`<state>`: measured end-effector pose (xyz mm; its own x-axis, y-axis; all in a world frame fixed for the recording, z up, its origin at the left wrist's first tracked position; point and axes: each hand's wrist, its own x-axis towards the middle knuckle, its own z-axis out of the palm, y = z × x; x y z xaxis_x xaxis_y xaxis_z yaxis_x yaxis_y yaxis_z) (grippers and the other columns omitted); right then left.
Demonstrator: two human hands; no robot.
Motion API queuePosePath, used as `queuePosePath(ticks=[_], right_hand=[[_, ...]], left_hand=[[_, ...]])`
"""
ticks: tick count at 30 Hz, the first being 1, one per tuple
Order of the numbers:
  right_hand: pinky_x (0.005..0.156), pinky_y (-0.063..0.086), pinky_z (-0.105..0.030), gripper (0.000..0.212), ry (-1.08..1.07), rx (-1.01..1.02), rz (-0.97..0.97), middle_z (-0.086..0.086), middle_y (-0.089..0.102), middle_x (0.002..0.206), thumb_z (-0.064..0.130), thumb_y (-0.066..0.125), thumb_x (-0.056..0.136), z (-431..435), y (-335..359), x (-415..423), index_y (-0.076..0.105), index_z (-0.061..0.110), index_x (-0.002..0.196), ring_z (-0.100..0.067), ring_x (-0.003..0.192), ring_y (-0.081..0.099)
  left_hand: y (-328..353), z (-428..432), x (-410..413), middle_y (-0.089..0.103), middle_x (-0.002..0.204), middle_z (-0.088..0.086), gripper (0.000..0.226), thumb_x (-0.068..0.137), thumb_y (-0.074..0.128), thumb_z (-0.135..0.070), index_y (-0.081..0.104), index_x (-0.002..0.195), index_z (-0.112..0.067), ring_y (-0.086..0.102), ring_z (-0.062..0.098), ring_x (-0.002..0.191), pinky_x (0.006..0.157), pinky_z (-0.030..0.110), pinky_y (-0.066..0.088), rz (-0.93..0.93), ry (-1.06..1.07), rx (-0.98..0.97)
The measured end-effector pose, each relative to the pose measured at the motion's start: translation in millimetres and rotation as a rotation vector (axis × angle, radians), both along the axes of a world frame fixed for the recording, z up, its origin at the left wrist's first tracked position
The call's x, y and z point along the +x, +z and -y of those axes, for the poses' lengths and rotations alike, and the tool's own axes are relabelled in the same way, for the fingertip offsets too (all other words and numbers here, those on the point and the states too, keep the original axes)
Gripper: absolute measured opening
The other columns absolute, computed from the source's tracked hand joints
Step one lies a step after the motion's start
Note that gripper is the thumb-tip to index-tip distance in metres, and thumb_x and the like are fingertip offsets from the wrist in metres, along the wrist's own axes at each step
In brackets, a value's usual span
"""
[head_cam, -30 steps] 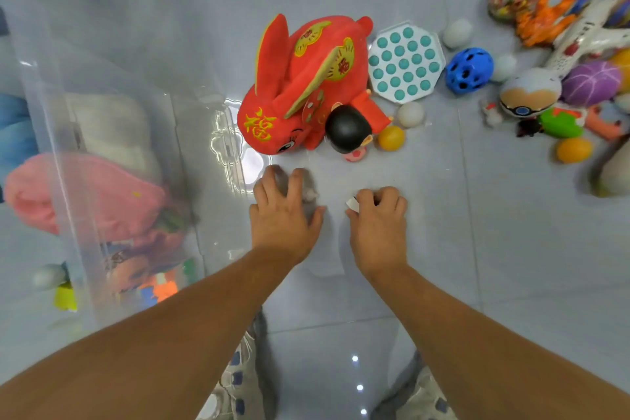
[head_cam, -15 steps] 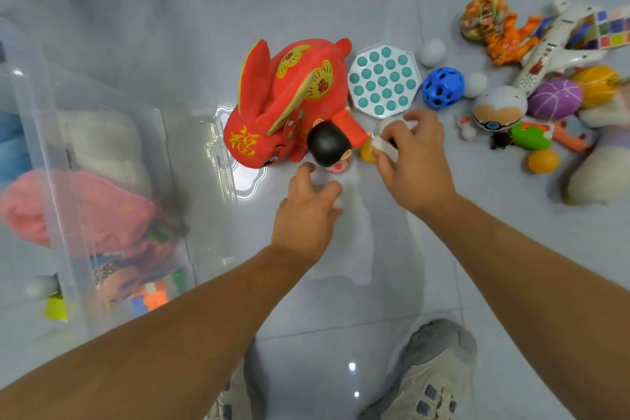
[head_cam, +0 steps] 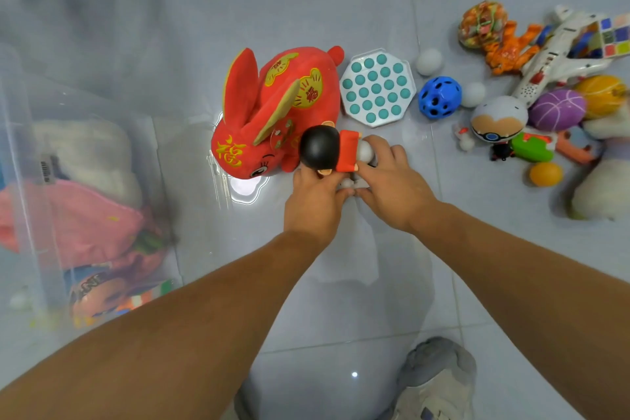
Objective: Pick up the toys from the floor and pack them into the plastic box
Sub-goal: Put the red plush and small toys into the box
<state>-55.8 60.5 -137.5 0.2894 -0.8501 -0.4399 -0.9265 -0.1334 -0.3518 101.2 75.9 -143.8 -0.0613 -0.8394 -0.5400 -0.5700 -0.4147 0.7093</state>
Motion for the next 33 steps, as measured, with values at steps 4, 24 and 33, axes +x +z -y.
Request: queuePosePath(ticks=[4,24,33], right_hand=[[0.078,0.054,-0.038,0.049,0.052,-0.038,-0.021,-0.007,0.022,0.151,0.036,0.063,0.088,-2.0,-1.1,-1.8,0.043,0.027,0.132,-0.031,0.122,0.033],[0.065,0.054,-0.047,0.017,-0.21,-0.087,0.057,-0.02,0.04,0.133,0.015,0.07,0.083,-51.8,72.4,8.9,0.063,0.009,0.097,-0.038,0.098,0.045],[0.09,0.046,-0.038,0.016,-0.196,-0.097,0.377,-0.015,0.039,0.136,0.017,0.067,0.085,-37.8,246.4,150.1,0.062,0.012,0.099,-0.033,0.118,0.044]], left_hand=[[1.3,0.9,-2.4,0.036,0.146,0.003,0.041,0.094,0.059,-0.036,0.05,0.134,-0.034,0.04,0.028,0.131,0.11,0.039,0.039,0.239,-0.285,-0.079],[81.2,-42.9,61.8,0.032,0.124,0.008,0.027,0.095,0.053,-0.037,0.056,0.117,-0.021,0.046,0.028,0.109,0.076,0.037,0.047,0.45,-0.43,0.093],[266.8,-36.6,161.3,0.042,0.133,0.013,0.026,0.086,0.069,-0.029,0.062,0.109,-0.018,0.052,0.03,0.109,0.063,0.04,0.054,0.476,-0.321,-0.184]])
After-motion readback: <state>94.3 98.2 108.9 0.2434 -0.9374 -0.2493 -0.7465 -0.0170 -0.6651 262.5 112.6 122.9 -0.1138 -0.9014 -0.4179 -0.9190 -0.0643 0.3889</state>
